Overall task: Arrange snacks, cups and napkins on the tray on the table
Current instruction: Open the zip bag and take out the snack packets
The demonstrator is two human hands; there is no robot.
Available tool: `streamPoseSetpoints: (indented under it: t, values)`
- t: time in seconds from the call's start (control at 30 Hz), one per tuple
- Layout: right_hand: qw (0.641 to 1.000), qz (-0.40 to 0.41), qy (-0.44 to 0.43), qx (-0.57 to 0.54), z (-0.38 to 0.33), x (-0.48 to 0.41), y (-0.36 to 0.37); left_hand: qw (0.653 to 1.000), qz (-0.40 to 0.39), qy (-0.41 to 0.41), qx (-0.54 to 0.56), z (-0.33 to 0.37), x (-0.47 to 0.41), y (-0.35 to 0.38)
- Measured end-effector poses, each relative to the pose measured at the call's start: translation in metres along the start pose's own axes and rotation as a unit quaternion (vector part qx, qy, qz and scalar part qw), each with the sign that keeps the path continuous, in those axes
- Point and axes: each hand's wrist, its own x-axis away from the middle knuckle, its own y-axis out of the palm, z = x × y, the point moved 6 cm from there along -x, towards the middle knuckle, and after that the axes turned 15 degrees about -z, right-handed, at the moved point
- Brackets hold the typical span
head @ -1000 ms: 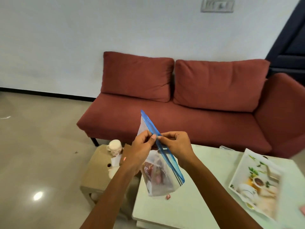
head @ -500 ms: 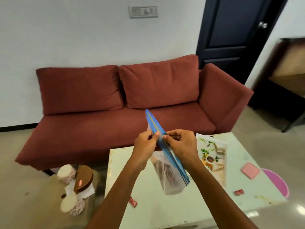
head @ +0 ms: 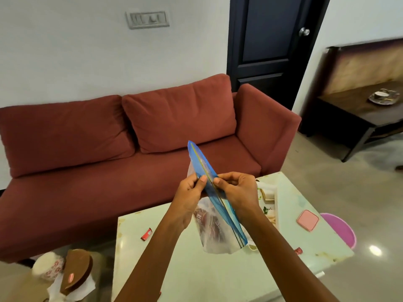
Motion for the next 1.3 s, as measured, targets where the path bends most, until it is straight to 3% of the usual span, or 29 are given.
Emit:
streamPoseSetpoints:
  t: [0.2, 0.4, 0.5, 0.67, 0.77, 0.9, 1.2, 1.3]
  values:
    - [0.989, -0.025, 0.031, -0.139, 0.004, -0.024, -0.029, 0.998, -0.024, 0.025, 0.056, 0.003, -0.029, 0.020]
    - [0.957, -0.025, 0.038, -0.286, 0.000, -0.050, -0.068, 0.989, -0.037, 0.055, 0.133, 0.017, -0.062, 0.040]
    - [0.973, 0.022, 0.018, -0.229, -0.007, -0.063, -0.117, 0.988, -0.027, 0.065, 0.141, 0.021, -0.083, 0.043]
    - [0.984, -0.018, 0.016, -0.178, -0.008, -0.072, -0.156, 0.996, -0.060, 0.054, 0.047, 0.021, -0.111, 0.059]
    - [0.990, 0.005, -0.003, -0.142, -0.007, -0.074, -0.175, 0.998, -0.058, 0.032, -0.010, 0.017, -0.122, 0.071]
    - [0.997, 0.075, -0.003, 0.010, -0.006, -0.084, -0.214, 0.996, -0.038, 0.014, -0.078, 0.017, -0.133, 0.084]
    - [0.946, 0.107, -0.060, 0.301, -0.021, -0.106, -0.310, 0.977, 0.053, 0.002, -0.205, 0.022, -0.163, 0.120]
    - [0.937, 0.100, -0.068, 0.329, -0.019, -0.108, -0.350, 0.954, 0.092, -0.002, -0.287, 0.021, -0.171, 0.136]
